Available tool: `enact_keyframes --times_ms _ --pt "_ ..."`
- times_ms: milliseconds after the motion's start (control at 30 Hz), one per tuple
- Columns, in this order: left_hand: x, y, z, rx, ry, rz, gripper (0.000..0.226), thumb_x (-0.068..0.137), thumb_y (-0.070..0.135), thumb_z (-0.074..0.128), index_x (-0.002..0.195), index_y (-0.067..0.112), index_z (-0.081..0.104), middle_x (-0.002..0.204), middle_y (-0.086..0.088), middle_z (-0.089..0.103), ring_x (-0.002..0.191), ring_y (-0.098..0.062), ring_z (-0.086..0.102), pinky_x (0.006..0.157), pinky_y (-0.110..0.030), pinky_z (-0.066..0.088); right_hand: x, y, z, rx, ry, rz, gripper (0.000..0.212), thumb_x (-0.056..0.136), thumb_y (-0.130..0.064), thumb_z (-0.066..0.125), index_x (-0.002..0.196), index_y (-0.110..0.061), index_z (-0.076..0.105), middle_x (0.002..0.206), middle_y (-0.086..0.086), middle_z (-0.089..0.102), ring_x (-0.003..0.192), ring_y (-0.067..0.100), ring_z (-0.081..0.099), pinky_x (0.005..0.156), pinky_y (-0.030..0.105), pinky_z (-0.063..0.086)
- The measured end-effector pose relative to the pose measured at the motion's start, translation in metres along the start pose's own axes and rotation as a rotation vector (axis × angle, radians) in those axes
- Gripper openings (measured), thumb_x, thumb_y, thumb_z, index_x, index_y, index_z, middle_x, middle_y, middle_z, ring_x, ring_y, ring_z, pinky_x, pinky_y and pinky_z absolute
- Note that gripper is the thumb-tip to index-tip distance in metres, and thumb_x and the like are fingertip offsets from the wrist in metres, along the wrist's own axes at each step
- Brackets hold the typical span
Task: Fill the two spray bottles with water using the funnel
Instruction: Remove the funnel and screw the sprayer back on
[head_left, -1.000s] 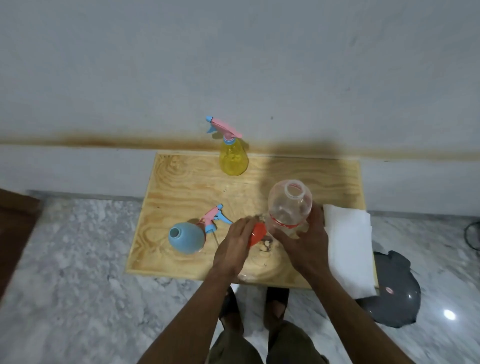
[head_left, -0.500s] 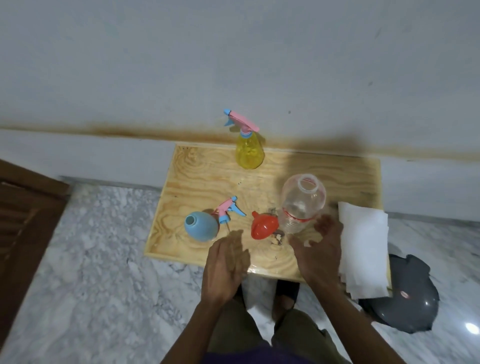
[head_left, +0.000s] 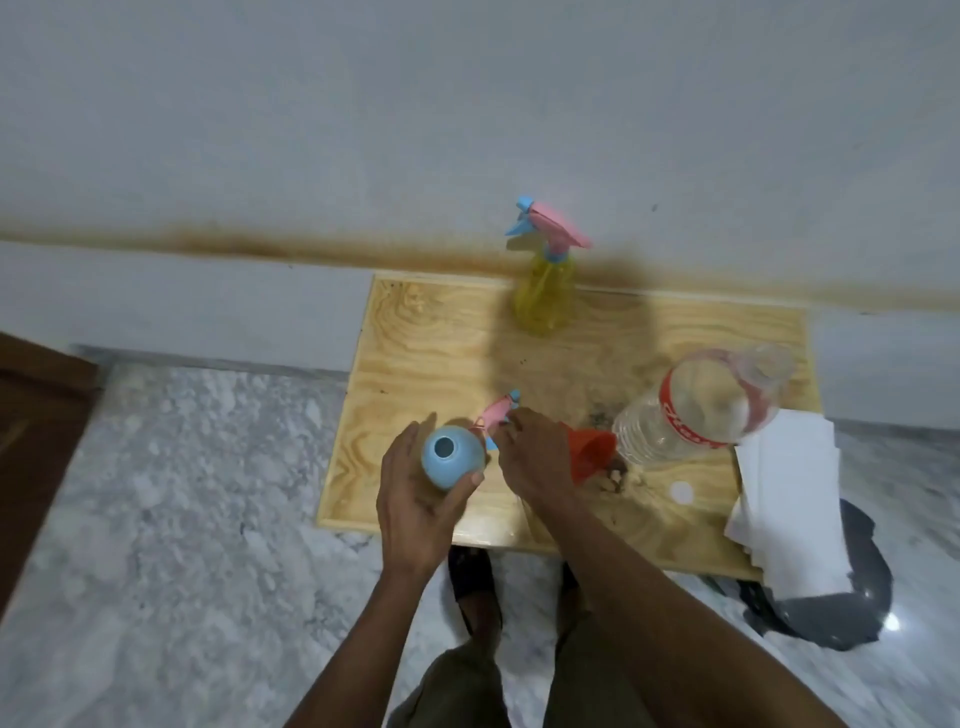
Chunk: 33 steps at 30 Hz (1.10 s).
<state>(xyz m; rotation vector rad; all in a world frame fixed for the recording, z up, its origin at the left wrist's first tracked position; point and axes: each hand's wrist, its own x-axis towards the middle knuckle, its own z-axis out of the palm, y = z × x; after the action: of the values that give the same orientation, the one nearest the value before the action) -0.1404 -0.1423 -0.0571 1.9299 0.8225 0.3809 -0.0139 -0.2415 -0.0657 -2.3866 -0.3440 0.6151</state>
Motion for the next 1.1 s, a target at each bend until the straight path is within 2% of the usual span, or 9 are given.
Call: enact_keyframes --times_ms 133,267,367,467,633,733,900,1000,1100 --pt "0.009 -0.009 0.002 -0.072 -0.008 0.091 0.065 0.076 0.045 0.083 0.133 0.036 0.052 0.133 0.027 0.056 0.125 -0.003 0.055 0.101 -0.036 0.052 0.019 0.002 0.016 -0.077 0.002 0.091 0.028 0.094 -0.034 0.059 0.088 -0.011 0.073 0.092 0.009 0.072 0.087 0.027 0.067 0.070 0.031 0.036" --pt "0.012 -0.023 0.003 -0.109 -0.046 0.081 0.065 0.077 0.032 0.082 0.135 0.016 0.057 0.136 0.006 0.061 0.128 -0.011 0.056 0.102 -0.041 0.052 0.024 0.001 0.022 -0.030 0.035 0.158 0.025 0.089 -0.030 0.066 0.097 -0.007 0.072 0.097 0.012 0.072 0.090 0.028 0.067 0.078 0.034 0.043" --pt "0.014 -0.028 0.002 -0.128 -0.070 0.046 0.070 0.077 0.032 0.083 0.138 0.016 0.054 0.138 0.007 0.060 0.128 -0.004 0.055 0.104 -0.029 0.049 0.025 0.001 0.026 0.055 0.045 0.182 0.032 0.087 -0.033 0.072 0.106 -0.009 0.066 0.101 0.005 0.069 0.084 0.017 0.060 0.073 0.027 0.037" --pt "0.014 -0.031 0.004 -0.136 -0.069 0.007 0.072 0.077 0.029 0.083 0.140 0.012 0.053 0.138 0.002 0.060 0.128 -0.005 0.055 0.103 -0.032 0.051 0.026 0.003 0.029 0.044 0.030 0.190 0.035 0.088 -0.035 0.072 0.107 -0.008 0.064 0.101 0.004 0.066 0.083 0.013 0.053 0.071 0.024 0.033" --pt "0.013 -0.030 0.001 -0.122 -0.084 0.001 0.071 0.081 0.033 0.080 0.142 0.010 0.052 0.139 0.001 0.059 0.130 -0.009 0.054 0.104 -0.038 0.051 0.026 0.001 0.022 0.133 0.029 0.241 0.029 0.087 -0.024 0.071 0.109 -0.009 0.060 0.104 0.007 0.068 0.095 0.024 0.065 0.082 0.036 0.050" --pt "0.007 -0.018 -0.008 -0.150 -0.056 0.001 0.064 0.082 0.026 0.081 0.137 0.014 0.052 0.135 0.006 0.060 0.125 -0.007 0.057 0.096 -0.022 0.051 0.020 -0.006 0.010 0.238 0.061 0.226 0.025 0.089 -0.016 0.068 0.112 -0.010 0.061 0.096 0.001 0.064 0.087 0.015 0.061 0.071 0.020 0.041" --pt "-0.003 0.004 -0.019 -0.209 0.003 -0.011 0.062 0.079 0.042 0.075 0.133 0.027 0.048 0.123 0.038 0.054 0.113 0.006 0.058 0.084 -0.010 0.050 0.003 -0.020 -0.003 0.418 0.032 0.188 0.007 0.088 -0.026 0.064 0.087 -0.033 0.064 0.086 -0.006 0.071 0.081 0.021 0.071 0.075 0.050 0.059" --pt "-0.007 0.027 -0.018 -0.230 0.054 0.048 0.068 0.078 0.052 0.068 0.136 0.023 0.048 0.126 0.029 0.055 0.114 0.005 0.057 0.085 -0.014 0.051 -0.013 -0.029 -0.014 0.535 0.022 0.120 0.005 0.084 -0.037 0.062 0.083 -0.040 0.066 0.083 -0.010 0.071 0.080 0.018 0.072 0.073 0.052 0.061" --pt "-0.005 0.050 -0.017 -0.241 0.083 0.097 0.072 0.081 0.056 0.061 0.141 0.019 0.044 0.126 0.014 0.056 0.111 0.004 0.057 0.082 -0.014 0.051 -0.025 -0.044 -0.034 0.655 0.041 0.075 0.009 0.094 -0.022 0.062 0.091 -0.027 0.069 0.092 0.002 0.071 0.084 0.023 0.072 0.072 0.046 0.063"
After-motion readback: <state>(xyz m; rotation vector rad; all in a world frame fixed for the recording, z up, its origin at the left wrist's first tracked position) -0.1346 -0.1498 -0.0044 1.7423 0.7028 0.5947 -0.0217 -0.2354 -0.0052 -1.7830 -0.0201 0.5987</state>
